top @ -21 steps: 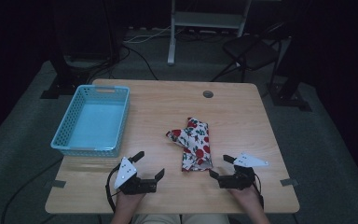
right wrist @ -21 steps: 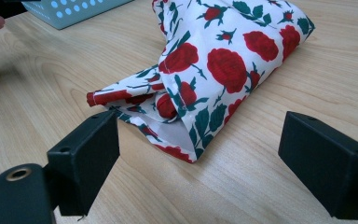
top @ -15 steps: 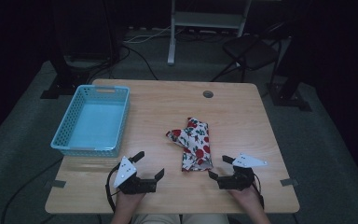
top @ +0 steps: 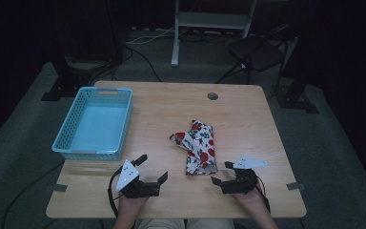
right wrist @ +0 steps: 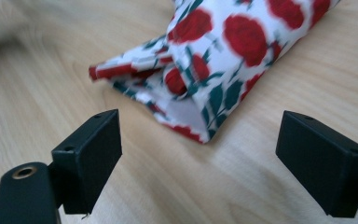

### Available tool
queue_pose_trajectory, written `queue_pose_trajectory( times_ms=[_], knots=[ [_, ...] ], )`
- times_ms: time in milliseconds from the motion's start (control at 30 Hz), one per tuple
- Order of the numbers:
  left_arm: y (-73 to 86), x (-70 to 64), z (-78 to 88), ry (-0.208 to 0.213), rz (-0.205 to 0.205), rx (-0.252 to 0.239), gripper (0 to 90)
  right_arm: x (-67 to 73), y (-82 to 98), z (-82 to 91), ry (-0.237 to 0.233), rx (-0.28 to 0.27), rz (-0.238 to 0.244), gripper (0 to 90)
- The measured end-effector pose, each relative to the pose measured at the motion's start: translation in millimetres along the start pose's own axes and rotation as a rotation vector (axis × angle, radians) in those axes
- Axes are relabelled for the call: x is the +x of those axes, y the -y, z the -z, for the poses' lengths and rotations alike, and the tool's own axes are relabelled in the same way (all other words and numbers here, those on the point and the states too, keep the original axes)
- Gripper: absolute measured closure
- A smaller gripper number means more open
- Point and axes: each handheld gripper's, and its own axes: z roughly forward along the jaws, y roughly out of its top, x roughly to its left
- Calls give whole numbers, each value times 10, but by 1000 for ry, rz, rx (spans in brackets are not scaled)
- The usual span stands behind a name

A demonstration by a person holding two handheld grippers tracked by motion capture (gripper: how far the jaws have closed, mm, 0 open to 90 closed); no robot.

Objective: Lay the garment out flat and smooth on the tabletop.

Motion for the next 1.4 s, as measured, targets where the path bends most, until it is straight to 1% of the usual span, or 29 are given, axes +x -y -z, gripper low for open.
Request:
queue_pose_trajectory(
  times_ms=[33,67,133,167,200,233,267,300,367,433,467,500,600,733,767,800,833,967,1033,1133,1233,1400],
  knots=[
    [-1,0,0,0,-2,0,22,23,-5,-10,5,17,18,138],
    [-1,-1,-1,-3,-1,1,21,46,-11,-14,4,26,24,139],
    [-1,-1,-3,3,-1,-1,21,98,-23,-25,-39,33,23,138],
    [-1,-2,-3,2,-1,-1,21,136,-26,-34,-37,38,32,138],
    [0,-1,-3,7,-1,-2,21,199,-36,-58,-41,49,57,138],
    [-1,-1,-4,6,-1,-2,21,199,-36,-58,-41,49,57,138],
    [-1,-1,-4,6,0,-2,21,220,-42,-67,-44,46,59,138],
    [-1,-1,-3,7,-1,-2,21,238,-49,-75,-62,43,52,138],
    [-1,-1,-4,5,0,-1,21,269,-74,-88,-76,33,49,138],
    [-1,-1,-3,6,-1,-2,21,317,-151,-79,-89,7,52,139],
    [-1,-1,-3,6,-1,-2,21,330,-190,-67,-91,-5,57,139],
    [0,-2,-3,6,0,-2,21,330,-190,-67,-91,-5,57,139],
    [-2,-3,-4,5,0,0,21,358,-329,-22,-93,-38,71,144],
    [-1,-5,-5,4,-2,-2,21,353,-528,17,-78,-71,90,145],
    [-1,-2,-5,4,0,-2,21,350,-580,22,-68,-78,99,147],
    [-1,-2,-5,3,1,-2,21,341,-671,32,-57,-92,108,156],
    [-1,-1,-6,4,2,-3,21,334,-697,33,-54,-96,113,156],
    [0,0,-5,4,4,-4,21,289,-903,22,-29,-124,121,156],
    [-2,-2,-7,4,1,-1,22,267,-1003,1,-19,-132,133,156],
    [-2,-9,-9,4,-4,1,22,236,-1138,-55,-10,-135,136,160],
    [-2,-6,-8,4,-1,-2,21,219,-1242,-142,-5,-128,145,184],
    [-2,-8,-8,3,-1,-2,22,212,-1357,-329,-15,-109,145,192]
  ],
)
